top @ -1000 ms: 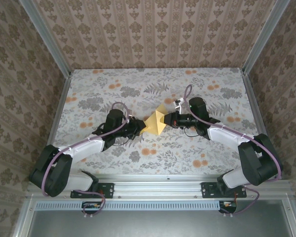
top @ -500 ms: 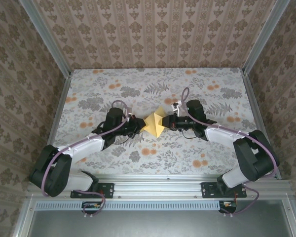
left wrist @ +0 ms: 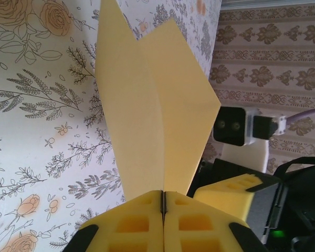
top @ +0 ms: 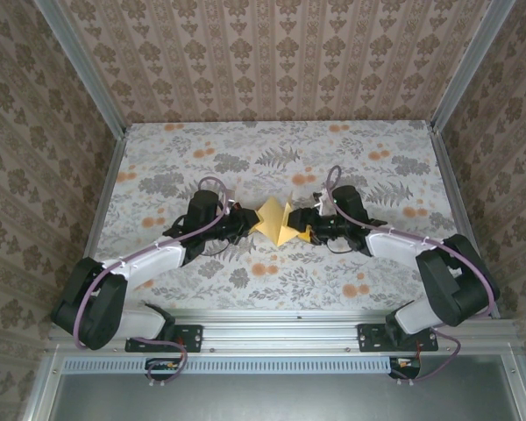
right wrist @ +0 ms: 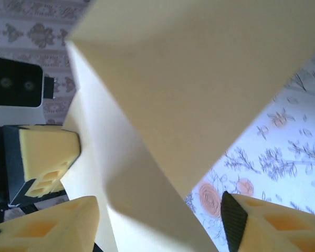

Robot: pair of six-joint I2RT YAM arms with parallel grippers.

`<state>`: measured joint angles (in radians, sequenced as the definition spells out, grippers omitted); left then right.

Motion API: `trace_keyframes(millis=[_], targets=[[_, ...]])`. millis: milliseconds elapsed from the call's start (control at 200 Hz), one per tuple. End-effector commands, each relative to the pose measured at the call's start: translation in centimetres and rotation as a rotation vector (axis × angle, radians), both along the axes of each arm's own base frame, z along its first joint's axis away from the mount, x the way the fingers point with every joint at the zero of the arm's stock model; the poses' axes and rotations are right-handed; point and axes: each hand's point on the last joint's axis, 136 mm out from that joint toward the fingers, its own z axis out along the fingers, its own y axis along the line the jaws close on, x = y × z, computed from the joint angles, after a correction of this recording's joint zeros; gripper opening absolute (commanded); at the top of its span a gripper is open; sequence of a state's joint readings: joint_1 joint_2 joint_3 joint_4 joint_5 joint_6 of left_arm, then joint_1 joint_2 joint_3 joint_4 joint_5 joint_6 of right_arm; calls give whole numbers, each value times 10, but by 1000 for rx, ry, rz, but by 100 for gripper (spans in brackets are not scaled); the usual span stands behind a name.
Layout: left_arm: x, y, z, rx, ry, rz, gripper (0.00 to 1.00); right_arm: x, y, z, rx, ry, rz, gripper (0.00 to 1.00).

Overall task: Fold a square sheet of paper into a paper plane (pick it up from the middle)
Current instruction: Turn over the paper at the center of the table.

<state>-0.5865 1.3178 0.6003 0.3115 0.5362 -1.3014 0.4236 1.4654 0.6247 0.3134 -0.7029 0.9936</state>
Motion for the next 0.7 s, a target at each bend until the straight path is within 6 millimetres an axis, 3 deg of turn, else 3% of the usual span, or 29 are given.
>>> trace_keyframes(millis=[0, 245, 415, 695], targets=[[8, 0, 18, -28, -47, 13, 6, 0, -4, -1, 47, 64, -95, 72], [8, -3, 17, -31, -37, 20, 6, -1, 8, -4, 97, 135, -148, 78], [7, -3, 17, -31, -39, 22, 6, 8, 5, -4, 85, 104, -185, 78], [-1, -1, 9, -7, -18, -12, 9, 29, 17, 15, 139, 12, -161, 70]])
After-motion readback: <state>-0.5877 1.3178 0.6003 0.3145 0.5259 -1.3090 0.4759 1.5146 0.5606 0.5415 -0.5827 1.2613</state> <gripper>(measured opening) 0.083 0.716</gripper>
